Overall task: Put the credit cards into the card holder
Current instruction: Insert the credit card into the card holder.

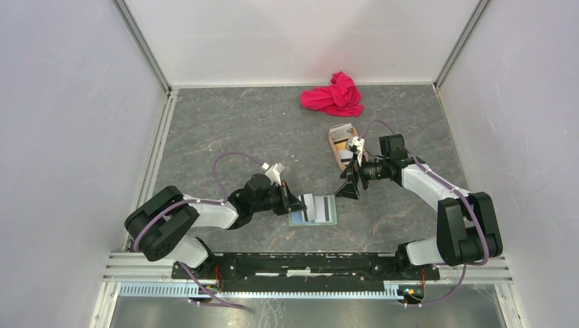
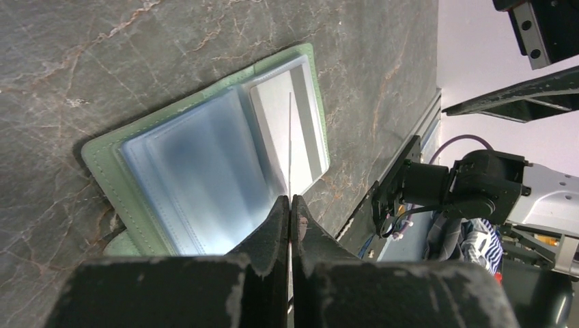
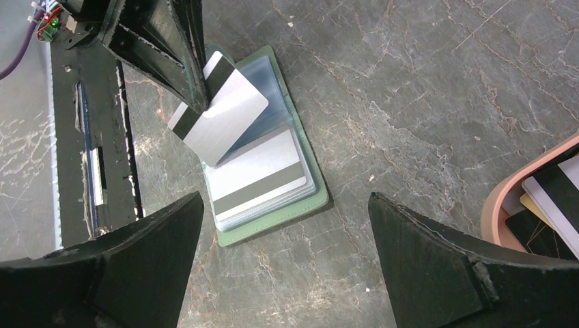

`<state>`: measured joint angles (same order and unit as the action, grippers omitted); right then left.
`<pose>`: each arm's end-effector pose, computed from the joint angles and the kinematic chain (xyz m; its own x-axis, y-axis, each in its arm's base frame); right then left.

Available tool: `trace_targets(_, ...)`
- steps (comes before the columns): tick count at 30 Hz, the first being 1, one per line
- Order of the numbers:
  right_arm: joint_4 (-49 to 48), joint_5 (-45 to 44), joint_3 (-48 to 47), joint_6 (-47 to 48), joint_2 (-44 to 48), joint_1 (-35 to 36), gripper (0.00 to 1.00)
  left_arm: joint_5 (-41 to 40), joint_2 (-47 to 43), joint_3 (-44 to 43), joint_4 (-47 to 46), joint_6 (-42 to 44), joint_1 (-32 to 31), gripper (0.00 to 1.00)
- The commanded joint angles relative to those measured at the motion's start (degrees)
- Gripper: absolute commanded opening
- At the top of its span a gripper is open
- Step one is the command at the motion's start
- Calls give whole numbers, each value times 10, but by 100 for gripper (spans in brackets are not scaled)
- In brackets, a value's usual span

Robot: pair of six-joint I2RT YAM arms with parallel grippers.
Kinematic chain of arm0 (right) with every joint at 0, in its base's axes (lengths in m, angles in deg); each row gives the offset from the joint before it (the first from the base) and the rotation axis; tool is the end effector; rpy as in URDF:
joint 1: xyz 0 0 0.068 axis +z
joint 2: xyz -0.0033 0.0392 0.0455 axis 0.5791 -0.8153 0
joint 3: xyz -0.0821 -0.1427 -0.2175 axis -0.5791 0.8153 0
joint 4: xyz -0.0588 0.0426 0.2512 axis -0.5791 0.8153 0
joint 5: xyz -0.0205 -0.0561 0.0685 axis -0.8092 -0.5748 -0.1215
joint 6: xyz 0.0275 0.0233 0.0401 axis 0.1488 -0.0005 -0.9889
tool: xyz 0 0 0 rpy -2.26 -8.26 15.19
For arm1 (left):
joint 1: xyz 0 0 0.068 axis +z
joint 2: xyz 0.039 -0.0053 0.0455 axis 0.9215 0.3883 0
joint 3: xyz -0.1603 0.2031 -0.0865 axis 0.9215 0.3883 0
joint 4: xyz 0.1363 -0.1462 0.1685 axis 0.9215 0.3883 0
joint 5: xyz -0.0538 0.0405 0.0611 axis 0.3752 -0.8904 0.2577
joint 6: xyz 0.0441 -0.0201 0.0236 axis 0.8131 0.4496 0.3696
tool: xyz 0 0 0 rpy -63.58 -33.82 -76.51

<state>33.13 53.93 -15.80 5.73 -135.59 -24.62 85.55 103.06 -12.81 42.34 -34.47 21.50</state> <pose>0.2457 0.0777 0.1924 -0.4859 -0.3211 -0.8129 -0.8651 0.3090 0.3951 0.1706 -0.1903 0.1375 -0.9008 -0.1950 -0.3880 0.2316 0.5400 -0.8092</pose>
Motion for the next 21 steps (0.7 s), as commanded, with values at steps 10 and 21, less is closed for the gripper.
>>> trace_targets(10, -12, 7, 0, 0, 4, 2, 98, -22, 8, -9, 6, -8, 8, 2)
trace_targets(21, -12, 9, 0, 1, 6, 3, 98, -10, 40, -25, 9, -12, 8, 2)
